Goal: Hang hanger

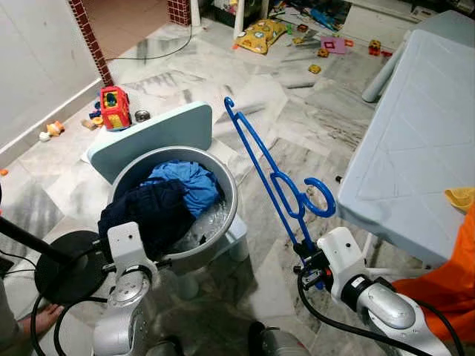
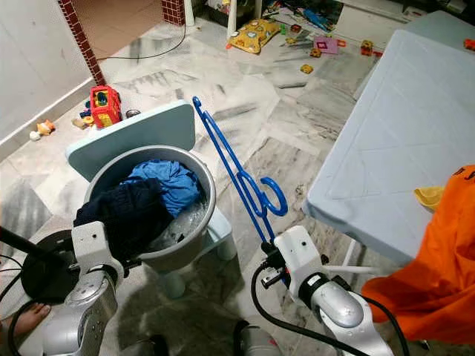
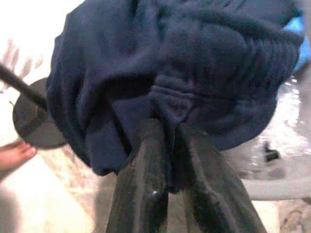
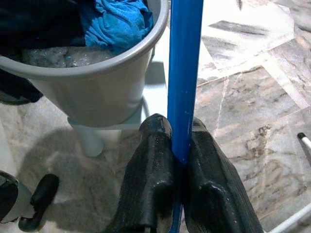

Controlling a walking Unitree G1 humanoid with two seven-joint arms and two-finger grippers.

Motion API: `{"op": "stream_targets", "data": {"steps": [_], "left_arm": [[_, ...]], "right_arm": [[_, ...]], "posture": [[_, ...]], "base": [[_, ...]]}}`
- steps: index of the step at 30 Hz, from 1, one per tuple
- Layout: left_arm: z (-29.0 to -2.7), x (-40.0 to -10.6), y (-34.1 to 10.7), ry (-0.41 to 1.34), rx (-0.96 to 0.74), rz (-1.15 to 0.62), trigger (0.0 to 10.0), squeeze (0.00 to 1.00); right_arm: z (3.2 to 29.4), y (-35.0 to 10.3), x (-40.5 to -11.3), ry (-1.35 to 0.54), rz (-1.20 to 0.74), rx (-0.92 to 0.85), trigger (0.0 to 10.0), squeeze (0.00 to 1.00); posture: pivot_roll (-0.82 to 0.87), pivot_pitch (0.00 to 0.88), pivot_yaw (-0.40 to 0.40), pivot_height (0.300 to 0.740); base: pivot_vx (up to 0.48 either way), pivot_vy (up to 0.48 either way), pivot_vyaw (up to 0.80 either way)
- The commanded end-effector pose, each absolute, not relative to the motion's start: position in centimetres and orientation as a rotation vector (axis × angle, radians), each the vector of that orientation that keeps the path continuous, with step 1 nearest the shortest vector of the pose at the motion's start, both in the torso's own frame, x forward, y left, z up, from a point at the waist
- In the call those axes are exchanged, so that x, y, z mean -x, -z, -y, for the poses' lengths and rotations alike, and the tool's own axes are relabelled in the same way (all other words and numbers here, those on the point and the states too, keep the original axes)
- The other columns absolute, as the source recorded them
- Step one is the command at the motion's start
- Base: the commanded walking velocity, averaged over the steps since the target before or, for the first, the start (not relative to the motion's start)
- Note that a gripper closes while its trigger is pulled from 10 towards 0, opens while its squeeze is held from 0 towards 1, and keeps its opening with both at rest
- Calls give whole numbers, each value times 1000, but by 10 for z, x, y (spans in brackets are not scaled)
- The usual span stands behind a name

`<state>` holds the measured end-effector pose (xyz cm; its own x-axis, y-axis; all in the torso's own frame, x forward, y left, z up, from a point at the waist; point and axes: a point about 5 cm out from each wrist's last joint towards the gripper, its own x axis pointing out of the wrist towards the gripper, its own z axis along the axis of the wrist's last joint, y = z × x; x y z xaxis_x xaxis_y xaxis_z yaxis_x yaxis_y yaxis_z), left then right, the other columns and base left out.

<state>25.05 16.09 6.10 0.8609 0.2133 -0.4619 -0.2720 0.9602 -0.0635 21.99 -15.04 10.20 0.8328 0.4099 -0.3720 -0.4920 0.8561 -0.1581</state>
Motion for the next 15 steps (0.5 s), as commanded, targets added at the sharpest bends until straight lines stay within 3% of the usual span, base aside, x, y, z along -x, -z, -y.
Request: {"op": "stream_targets", "data": {"steps": [1, 15], "left_arm": [[-153, -243, -55, -230, 130, -522, 10000, 1000], [-148, -234, -67, -124, 40, -530, 10000, 1000]], "right_arm": [[153, -101, -220, -484, -338, 253, 10000, 0], [150, -99, -224, -492, -334, 253, 10000, 0]], "posture": [[-220, 187, -59, 740], [-202, 184, -59, 740]], "base": [[0, 0, 0], [0, 0, 0]]}}
